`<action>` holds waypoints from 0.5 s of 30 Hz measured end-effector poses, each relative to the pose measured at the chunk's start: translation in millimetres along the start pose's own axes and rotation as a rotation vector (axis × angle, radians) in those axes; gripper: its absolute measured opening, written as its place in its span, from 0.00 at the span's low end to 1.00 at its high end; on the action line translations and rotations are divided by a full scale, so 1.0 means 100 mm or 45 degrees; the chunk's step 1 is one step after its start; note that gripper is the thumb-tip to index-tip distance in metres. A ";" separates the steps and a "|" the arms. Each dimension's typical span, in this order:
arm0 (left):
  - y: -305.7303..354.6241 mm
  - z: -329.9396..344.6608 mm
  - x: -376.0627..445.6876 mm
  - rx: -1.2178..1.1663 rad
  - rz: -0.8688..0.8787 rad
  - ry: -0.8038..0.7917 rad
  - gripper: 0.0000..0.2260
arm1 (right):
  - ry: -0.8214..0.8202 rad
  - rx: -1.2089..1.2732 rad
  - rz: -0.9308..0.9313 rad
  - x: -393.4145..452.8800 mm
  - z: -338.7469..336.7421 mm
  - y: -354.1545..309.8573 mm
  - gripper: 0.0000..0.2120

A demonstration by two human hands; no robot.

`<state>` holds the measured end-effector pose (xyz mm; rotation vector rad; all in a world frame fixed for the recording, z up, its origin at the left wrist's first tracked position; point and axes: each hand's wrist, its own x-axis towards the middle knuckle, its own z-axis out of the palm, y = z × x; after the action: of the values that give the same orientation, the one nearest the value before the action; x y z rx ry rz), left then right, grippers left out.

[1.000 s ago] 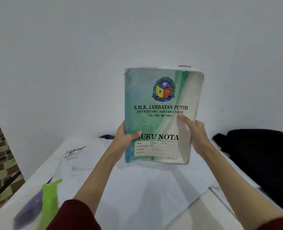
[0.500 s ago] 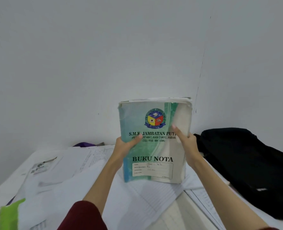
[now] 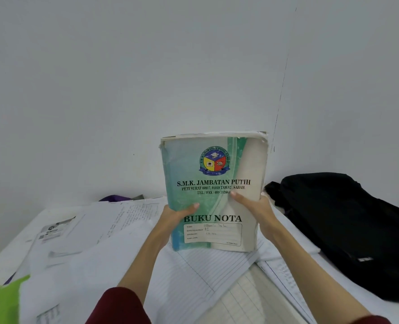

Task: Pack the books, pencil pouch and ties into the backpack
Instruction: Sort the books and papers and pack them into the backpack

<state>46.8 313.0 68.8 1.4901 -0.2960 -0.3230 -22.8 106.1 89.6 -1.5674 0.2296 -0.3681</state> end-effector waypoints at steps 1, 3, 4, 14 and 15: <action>-0.04 0.01 0.00 -0.005 -0.005 0.025 0.21 | 0.016 0.008 0.008 -0.01 0.01 0.02 0.18; -0.05 0.04 0.01 -0.006 0.002 0.071 0.17 | 0.037 0.018 0.019 -0.02 0.02 0.02 0.17; -0.03 0.06 0.01 -0.005 0.019 0.099 0.14 | 0.034 0.020 0.013 -0.02 0.02 0.00 0.15; 0.70 0.68 0.03 -0.037 0.001 -0.116 0.20 | -0.248 0.172 0.120 -0.16 -0.85 -0.76 0.21; 0.75 0.78 0.03 -0.025 0.001 -0.145 0.18 | -0.274 0.192 0.142 -0.20 -0.97 -0.77 0.20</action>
<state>21.3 244.2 148.5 1.4551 -0.3835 -0.4099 -83.6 25.9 165.0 -1.4265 0.1184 -0.1250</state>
